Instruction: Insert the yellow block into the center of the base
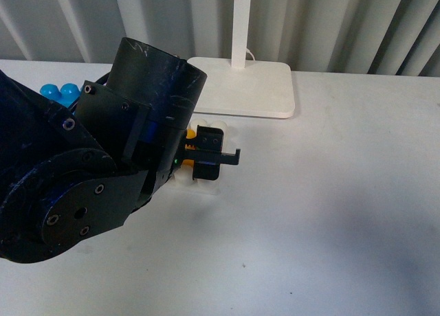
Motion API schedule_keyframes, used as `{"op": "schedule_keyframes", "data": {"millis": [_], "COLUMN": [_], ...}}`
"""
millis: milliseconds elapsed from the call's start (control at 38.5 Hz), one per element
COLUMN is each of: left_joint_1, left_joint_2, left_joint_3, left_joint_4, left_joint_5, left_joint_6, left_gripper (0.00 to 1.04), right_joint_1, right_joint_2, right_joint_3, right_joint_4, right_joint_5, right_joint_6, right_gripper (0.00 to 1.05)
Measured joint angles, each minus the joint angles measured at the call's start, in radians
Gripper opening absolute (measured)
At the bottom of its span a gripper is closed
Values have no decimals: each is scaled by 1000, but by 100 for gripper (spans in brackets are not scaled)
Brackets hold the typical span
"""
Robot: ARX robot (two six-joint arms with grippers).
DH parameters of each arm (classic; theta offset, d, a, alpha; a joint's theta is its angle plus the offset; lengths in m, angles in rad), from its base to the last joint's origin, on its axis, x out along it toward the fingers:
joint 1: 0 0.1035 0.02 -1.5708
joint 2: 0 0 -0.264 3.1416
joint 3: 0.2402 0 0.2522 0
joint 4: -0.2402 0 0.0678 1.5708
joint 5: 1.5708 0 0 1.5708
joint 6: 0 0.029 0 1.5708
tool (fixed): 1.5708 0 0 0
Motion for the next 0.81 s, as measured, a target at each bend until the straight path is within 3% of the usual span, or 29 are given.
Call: {"op": "schedule_keyframes", "data": {"millis": [234, 416, 624, 806], "left_joint_1": [10, 19, 67, 185], "left_joint_2": [-14, -59, -232, -505], "left_joint_3": [-11, -64, -148, -319], "left_joint_4": [12, 18, 39, 62], "left_joint_5": [19, 58, 54, 104], "left_joint_6": [3, -27, -36, -74], "left_gripper": [65, 100, 98, 98], "right_joint_1": [0, 0, 0, 0], "right_joint_2": [0, 0, 0, 0], "right_joint_3": [0, 0, 0, 0], "right_joint_4": [0, 0, 0, 0], "right_joint_5": [0, 0, 0, 0], "right_joint_6": [0, 0, 0, 0], "right_gripper": [95, 95, 95, 95]}}
